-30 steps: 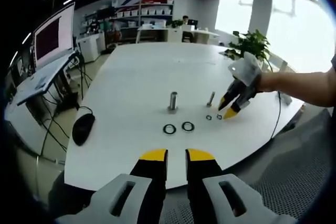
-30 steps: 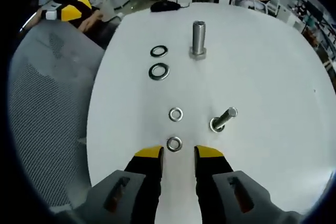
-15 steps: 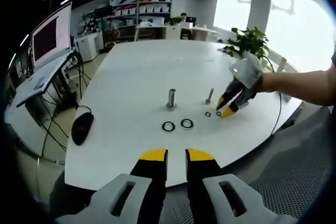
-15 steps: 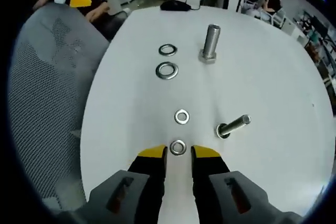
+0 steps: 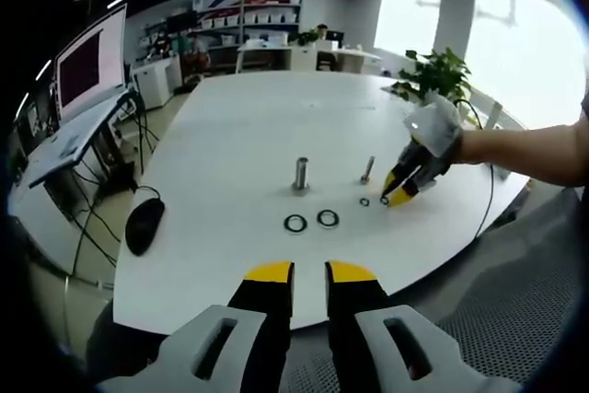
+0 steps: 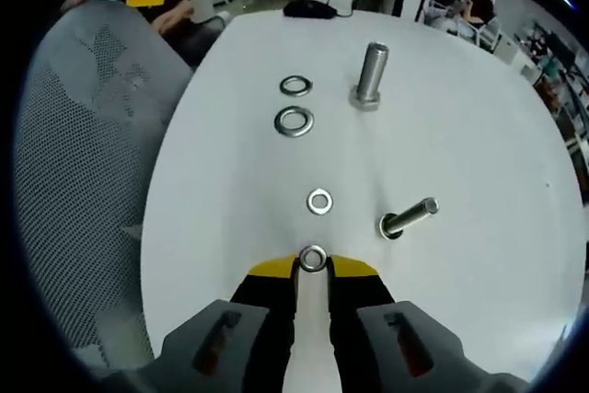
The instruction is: Place the washer onto the threaded stud by aligning its center hole with the stud, sliding it down to the base, and recovering from edge contact or off-axis alignment until the washer reaches the visible bottom stop.
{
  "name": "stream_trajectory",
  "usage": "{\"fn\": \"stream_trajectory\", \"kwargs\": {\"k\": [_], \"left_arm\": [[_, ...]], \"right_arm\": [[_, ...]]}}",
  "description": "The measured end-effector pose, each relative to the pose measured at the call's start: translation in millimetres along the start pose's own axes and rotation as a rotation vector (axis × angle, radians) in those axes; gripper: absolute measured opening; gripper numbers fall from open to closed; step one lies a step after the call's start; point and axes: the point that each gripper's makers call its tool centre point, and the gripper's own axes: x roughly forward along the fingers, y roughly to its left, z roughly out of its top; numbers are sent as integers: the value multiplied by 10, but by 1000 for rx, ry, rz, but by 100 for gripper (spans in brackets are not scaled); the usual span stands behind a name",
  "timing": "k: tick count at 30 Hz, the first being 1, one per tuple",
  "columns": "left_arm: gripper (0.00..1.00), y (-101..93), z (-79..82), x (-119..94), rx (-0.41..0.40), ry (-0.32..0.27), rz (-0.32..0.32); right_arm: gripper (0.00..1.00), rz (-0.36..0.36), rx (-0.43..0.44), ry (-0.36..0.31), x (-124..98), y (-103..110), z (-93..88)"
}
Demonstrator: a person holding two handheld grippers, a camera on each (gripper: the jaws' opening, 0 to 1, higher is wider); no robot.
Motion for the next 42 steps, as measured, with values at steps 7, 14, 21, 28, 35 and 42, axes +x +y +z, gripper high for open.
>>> {"fn": "stream_trajectory", "kwargs": {"k": [7,14,21,28,35,42], "left_arm": [[11,7,-4,2,-2,1,1],[11,8,-7,0,-3,2,2],[11,6,-9,-2,-2,2,1],[11,6,-7,-4,-3,2,2],[11,10,-4,-3,-4,0,3],[11,14,-1,-2,-4,-2,3]], "right_arm": [[13,0,-5,-10,-66,-32,48],[13,6,-20,1,-130,-55,65],[13,18,-15,4,-174,-87,76],[13,6,-15,-4,-283,-173,135],[13,-6,-28,-8,-402,-244,200],[13,-2,-63,-5,-488,-269,277]]}}
